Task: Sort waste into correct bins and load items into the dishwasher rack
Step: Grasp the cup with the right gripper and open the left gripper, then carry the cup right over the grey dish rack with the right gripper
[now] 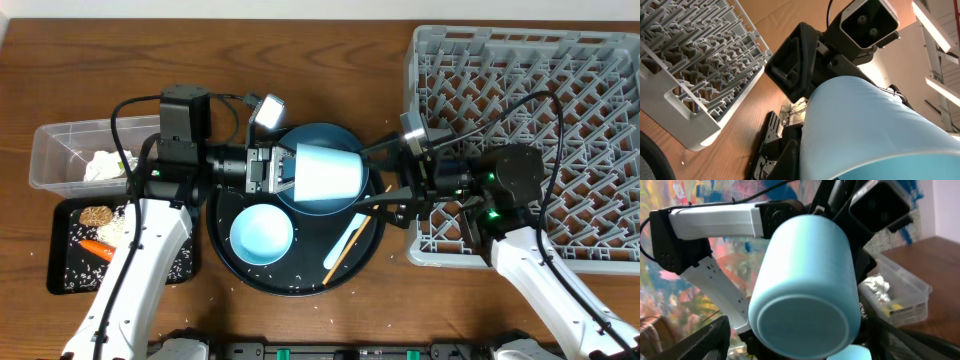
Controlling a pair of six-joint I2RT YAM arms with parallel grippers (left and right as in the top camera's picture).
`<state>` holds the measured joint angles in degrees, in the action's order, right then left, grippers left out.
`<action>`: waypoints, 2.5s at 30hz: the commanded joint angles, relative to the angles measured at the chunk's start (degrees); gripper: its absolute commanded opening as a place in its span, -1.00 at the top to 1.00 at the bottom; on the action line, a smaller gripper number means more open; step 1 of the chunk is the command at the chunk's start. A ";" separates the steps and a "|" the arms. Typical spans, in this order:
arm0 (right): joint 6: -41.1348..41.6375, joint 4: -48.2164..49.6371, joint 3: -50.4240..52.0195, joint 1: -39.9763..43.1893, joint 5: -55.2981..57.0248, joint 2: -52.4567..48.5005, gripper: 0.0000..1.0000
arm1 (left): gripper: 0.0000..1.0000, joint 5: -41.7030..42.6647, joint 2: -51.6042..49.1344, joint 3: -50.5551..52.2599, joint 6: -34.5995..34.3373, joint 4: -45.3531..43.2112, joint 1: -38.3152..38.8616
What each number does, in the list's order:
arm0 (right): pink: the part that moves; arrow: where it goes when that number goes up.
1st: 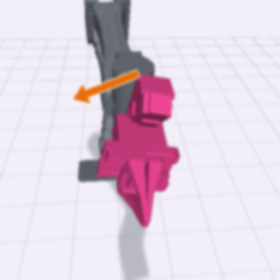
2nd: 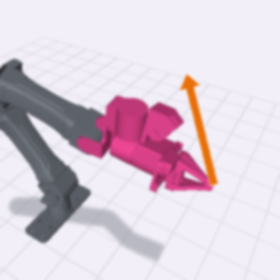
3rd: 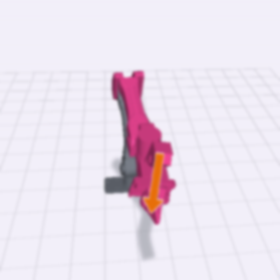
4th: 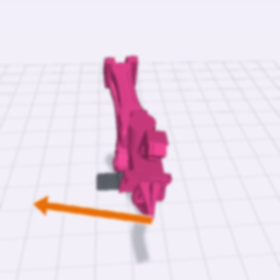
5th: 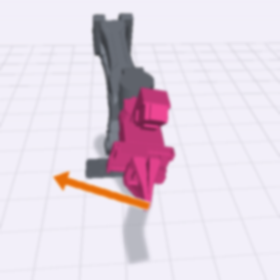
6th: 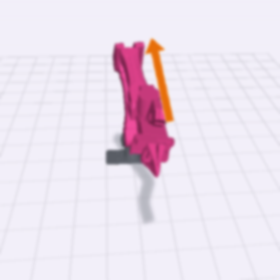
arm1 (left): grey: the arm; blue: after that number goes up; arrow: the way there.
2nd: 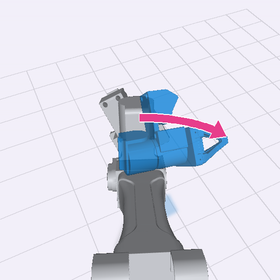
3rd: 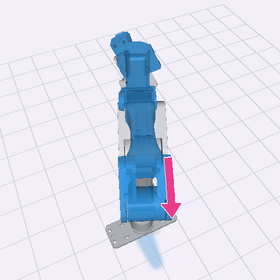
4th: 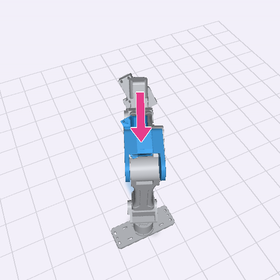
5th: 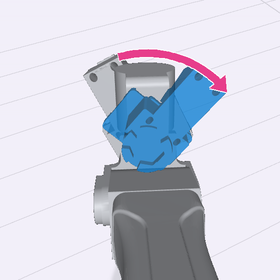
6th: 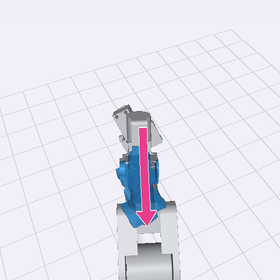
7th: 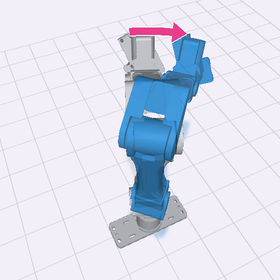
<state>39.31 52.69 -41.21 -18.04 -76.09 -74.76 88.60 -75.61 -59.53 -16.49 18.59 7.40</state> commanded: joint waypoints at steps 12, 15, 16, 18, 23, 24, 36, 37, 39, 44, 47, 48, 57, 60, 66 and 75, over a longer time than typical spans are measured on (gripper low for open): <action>-2.16 0.48 -0.61 -1.55 4.35 -0.15 -0.57 | 0.88 1.53 0.61 -0.17 0.33 0.13 0.09; -2.93 0.50 -0.61 -2.19 5.03 -0.15 -0.58 | 0.88 1.53 0.61 -0.17 0.35 0.13 0.09; -3.37 0.48 -0.61 -2.67 5.38 -0.15 -0.58 | 0.88 1.53 0.61 -0.17 0.35 0.13 0.09; -4.37 0.48 -0.61 -3.50 5.68 -0.15 -0.60 | 0.88 1.53 0.61 -0.17 0.35 0.13 0.09; -5.38 0.48 -0.61 -4.55 6.27 -0.15 -0.57 | 0.88 1.53 0.61 -0.17 0.33 0.13 0.09; -5.38 0.48 -0.61 -4.55 6.29 -0.15 -0.54 | 0.88 1.53 0.61 -0.17 0.33 0.15 0.09; -5.57 0.50 -0.61 -4.55 6.49 -0.15 0.03 | 0.88 1.53 0.61 -0.17 0.33 0.17 0.09; -5.57 0.50 -0.61 -4.59 6.49 -0.15 0.11 | 0.88 1.53 0.61 -0.17 0.33 0.15 0.09; -5.55 0.55 -0.61 -4.92 6.49 -0.15 0.34 | 0.86 1.53 0.61 -0.17 0.37 0.11 0.07; -5.53 1.18 -0.63 -5.29 5.99 -0.15 0.60 | 0.66 1.51 0.59 -0.17 0.35 -2.08 0.02; -5.51 2.58 -0.63 -5.22 5.60 -0.15 0.57 | 0.56 1.22 0.59 -0.17 0.33 -4.52 -0.31; -5.49 3.06 -0.63 -5.16 5.57 -0.15 0.55 | 0.54 0.68 0.59 -0.17 0.31 -5.16 -0.70; -0.20 3.26 -0.63 -1.25 5.49 -0.15 0.62 | 0.50 -9.97 0.59 -0.17 -0.74 -5.86 -9.29; 2.54 3.26 -0.63 1.11 5.11 -0.13 0.69 | 0.51 -12.48 0.59 -0.17 -0.74 -5.81 -12.13; 13.29 3.23 -0.70 9.35 2.60 -0.09 0.87 | 0.50 -14.75 0.59 -0.17 -0.72 -4.94 -14.69; 25.16 3.26 -1.09 26.43 -4.24 3.65 0.97 | 0.25 -18.14 0.50 -0.15 -0.70 -4.55 -14.73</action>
<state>58.50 55.51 -41.21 4.93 -77.28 -73.87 72.97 -75.00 -59.53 -16.69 13.85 -7.07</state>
